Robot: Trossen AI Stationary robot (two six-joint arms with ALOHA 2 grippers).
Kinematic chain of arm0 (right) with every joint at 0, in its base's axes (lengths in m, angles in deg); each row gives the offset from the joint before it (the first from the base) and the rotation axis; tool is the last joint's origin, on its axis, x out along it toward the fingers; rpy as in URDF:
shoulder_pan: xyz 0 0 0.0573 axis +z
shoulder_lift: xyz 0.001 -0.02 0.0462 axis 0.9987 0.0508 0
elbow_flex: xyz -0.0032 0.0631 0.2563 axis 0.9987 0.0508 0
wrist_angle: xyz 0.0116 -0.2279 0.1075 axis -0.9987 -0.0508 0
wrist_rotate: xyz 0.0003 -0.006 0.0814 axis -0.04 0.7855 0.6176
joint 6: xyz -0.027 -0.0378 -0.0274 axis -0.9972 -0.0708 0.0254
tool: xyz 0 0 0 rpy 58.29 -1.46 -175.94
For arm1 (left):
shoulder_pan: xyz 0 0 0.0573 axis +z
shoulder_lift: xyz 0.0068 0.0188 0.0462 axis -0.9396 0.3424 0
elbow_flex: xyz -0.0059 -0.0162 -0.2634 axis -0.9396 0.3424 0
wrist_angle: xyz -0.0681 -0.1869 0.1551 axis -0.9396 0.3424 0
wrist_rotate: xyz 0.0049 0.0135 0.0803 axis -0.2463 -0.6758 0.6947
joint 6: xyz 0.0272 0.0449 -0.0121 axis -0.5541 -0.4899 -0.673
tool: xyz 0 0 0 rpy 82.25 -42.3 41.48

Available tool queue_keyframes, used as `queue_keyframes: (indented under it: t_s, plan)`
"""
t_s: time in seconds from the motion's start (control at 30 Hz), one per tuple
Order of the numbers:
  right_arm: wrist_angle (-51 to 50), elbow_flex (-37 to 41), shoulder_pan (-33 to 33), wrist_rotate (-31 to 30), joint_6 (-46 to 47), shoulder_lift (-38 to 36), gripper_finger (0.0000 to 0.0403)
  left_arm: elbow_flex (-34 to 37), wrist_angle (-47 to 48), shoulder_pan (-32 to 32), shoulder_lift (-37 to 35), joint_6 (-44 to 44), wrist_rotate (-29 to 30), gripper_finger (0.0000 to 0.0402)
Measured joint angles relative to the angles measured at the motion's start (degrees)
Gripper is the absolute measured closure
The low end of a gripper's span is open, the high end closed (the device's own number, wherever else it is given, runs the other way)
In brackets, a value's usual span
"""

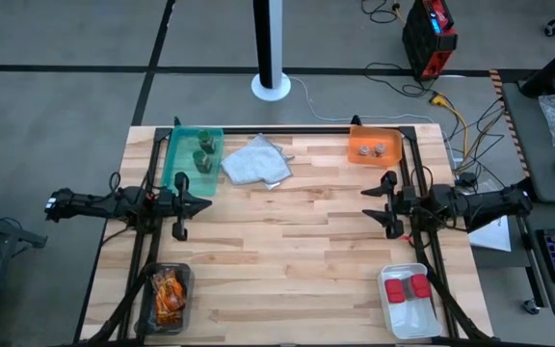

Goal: Sort spices by type
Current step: Return to Home Position

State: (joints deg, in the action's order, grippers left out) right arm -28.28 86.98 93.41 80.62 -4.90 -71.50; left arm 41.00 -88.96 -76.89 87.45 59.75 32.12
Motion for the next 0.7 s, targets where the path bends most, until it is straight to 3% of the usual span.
queue_keyframes:
  t_s: [0.27,0.7]
  plan:
    - [0.09,0.0,0.0,0.0,0.0,0.0,0.0156,-0.02,-0.02,0.0,0.0,0.0,0.0,0.0402]
    - [0.09,0.0,0.0,-0.02,-0.02,0.0,0.013,-0.09,-0.04,0.0,0.0,0.0,0.0,0.0402]
